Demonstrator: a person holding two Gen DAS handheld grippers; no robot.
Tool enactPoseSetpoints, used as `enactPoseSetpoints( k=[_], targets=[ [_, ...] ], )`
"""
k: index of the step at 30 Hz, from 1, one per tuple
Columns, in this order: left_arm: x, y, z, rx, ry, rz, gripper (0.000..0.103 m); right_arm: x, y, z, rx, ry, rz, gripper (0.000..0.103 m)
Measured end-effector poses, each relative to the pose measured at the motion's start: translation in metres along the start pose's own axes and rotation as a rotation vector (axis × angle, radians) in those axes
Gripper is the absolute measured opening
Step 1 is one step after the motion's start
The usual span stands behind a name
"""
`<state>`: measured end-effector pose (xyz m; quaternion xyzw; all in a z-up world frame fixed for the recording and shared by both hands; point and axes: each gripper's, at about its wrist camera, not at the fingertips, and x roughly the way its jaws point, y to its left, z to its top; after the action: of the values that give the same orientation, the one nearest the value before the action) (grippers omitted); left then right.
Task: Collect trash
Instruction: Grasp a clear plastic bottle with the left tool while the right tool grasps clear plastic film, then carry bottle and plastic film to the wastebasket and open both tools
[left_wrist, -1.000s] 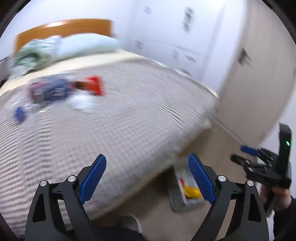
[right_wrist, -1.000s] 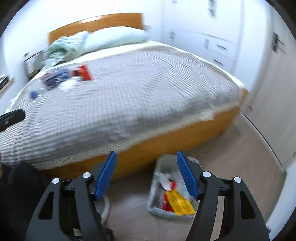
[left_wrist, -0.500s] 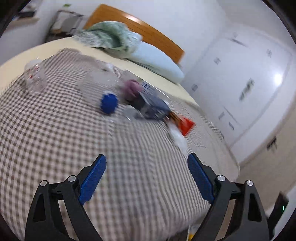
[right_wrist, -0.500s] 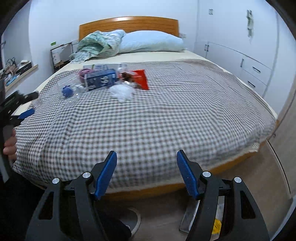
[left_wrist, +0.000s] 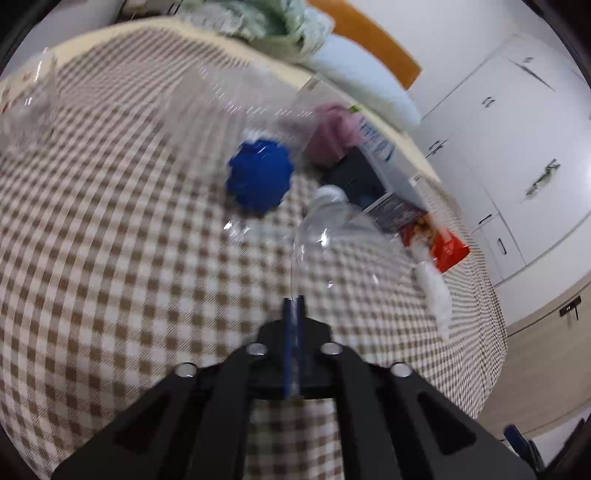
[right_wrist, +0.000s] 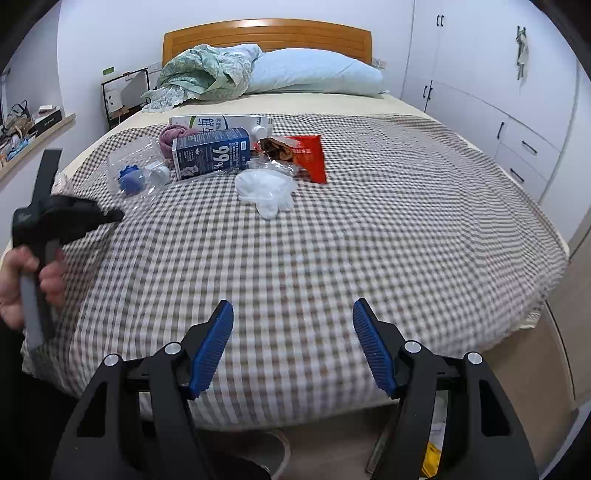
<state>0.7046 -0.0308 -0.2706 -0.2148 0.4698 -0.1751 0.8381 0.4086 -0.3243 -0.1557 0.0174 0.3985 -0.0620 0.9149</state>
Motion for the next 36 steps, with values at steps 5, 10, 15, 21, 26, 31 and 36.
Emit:
enactPoseSetpoints(
  k=[5, 10, 15, 21, 26, 31, 36],
  targets=[
    [-0.026, 0.006, 0.008, -0.025, -0.051, -0.06, 0.0, 0.042, 0.008, 0.035, -0.014, 0.005, 0.004, 0.065],
    [-0.031, 0.018, 0.011, -0.02, -0.056, -0.051, 0.0, 0.114, 0.023, 0.085, -0.012, 0.059, 0.007, 0.065],
    [-0.022, 0.021, 0.008, -0.015, -0.039, -0.064, 0.054, 0.17, 0.044, 0.123, -0.03, 0.12, -0.018, 0.065],
    [0.002, 0.02, 0.021, -0.046, -0.05, -0.013, 0.053, 0.181, 0.04, 0.123, 0.026, 0.151, 0.031, 0.031],
    [0.016, -0.003, 0.03, 0.037, -0.068, -0.037, 0.033, 0.133, 0.027, 0.108, 0.042, 0.07, 0.066, 0.015],
    [0.022, -0.017, 0.024, 0.103, -0.057, -0.014, 0.0, 0.067, 0.007, 0.081, 0.068, 0.0, 0.088, 0.014],
    [-0.013, -0.027, 0.004, 0.102, -0.105, -0.035, 0.0, 0.002, -0.027, 0.056, 0.091, -0.039, 0.052, 0.014]
  ],
)
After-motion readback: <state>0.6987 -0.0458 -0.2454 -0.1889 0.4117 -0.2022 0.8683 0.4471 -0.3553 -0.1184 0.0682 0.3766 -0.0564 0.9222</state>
